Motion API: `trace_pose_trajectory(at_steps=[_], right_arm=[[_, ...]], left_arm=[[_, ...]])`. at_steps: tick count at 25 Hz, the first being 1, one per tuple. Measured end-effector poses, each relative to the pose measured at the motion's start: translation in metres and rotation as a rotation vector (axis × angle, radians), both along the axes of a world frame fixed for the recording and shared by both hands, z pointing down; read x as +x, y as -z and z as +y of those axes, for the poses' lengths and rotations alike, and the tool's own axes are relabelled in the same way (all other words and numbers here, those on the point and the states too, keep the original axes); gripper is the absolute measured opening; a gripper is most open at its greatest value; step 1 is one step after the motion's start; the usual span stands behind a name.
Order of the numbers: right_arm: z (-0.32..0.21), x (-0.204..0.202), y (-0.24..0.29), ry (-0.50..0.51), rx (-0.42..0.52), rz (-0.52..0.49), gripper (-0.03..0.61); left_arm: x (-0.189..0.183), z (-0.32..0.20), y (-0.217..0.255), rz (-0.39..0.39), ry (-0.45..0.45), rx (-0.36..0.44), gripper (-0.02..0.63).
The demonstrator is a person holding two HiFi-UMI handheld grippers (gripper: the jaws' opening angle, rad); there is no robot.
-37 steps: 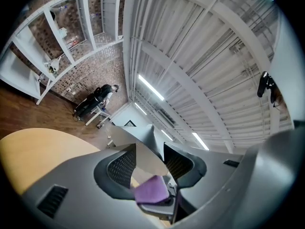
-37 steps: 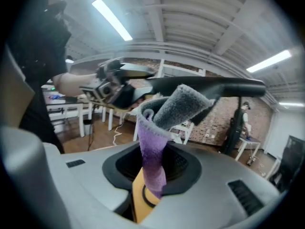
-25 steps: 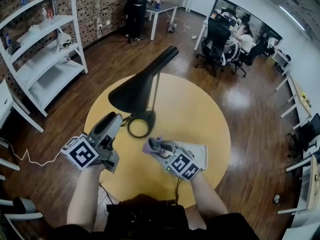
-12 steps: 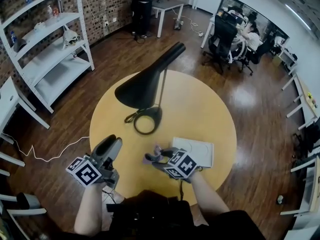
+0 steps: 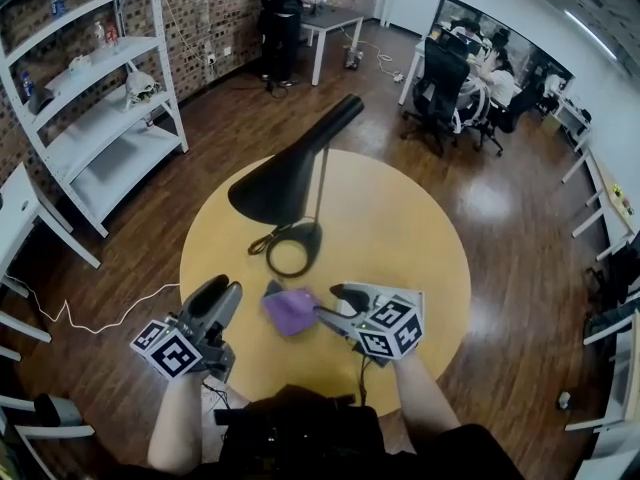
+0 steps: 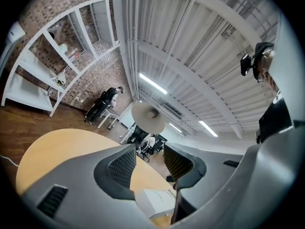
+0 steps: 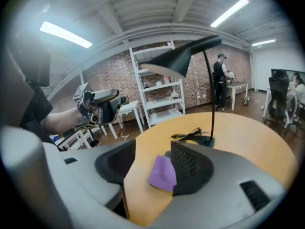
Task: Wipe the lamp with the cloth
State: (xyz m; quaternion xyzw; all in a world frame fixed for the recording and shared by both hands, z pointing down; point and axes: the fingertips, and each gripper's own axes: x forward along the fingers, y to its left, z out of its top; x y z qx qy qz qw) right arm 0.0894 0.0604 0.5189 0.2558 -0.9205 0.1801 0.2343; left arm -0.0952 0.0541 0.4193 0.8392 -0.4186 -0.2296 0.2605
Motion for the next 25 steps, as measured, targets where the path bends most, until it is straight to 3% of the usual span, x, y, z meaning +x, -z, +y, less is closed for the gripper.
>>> trace_pose_trajectory(at_steps=[4, 7, 10, 11, 13, 14, 16, 19, 25], right_arm=[[-0.016, 0.020, 0.054, -0.102, 0.154, -0.133, 0.205], [-0.007, 0.034, 0.088, -0.141, 0.189, -0.311, 0.193], [0.007, 0.065, 0.105, -0.244, 0.237, -0.464, 0.100], [0.009, 0.079, 0.106, -0.296, 0.266, -0.480, 0.069], [0.012, 0.105, 0.103, -0.409, 0.320, -0.467, 0.004], [0.013, 0.116, 0.101, -0.461, 0.340, -0.447, 0.003], [0.015, 0.136, 0.100, -0.545, 0.375, -0.410, 0.002], [0.018, 0.157, 0.102, -0.628, 0.401, -0.400, 0.002], [0.019, 0.169, 0.098, -0.669, 0.389, -0.374, 0.002]], left_arm=[[0.010, -0.002, 0.022, -0.098, -0.017, 0.104, 0.166], [0.014, 0.002, 0.033, -0.137, -0.047, 0.185, 0.166], [0.010, 0.011, 0.037, -0.174, -0.010, 0.237, 0.165], [0.006, 0.013, 0.038, -0.184, 0.014, 0.249, 0.130], [-0.004, 0.017, 0.038, -0.195, 0.062, 0.257, 0.126], [-0.010, 0.019, 0.036, -0.206, 0.093, 0.254, 0.109], [-0.024, 0.018, 0.029, -0.261, 0.176, 0.232, 0.012], [-0.039, 0.017, 0.017, -0.317, 0.260, 0.187, -0.008], [-0.037, 0.029, 0.018, -0.286, 0.232, 0.181, -0.008]])
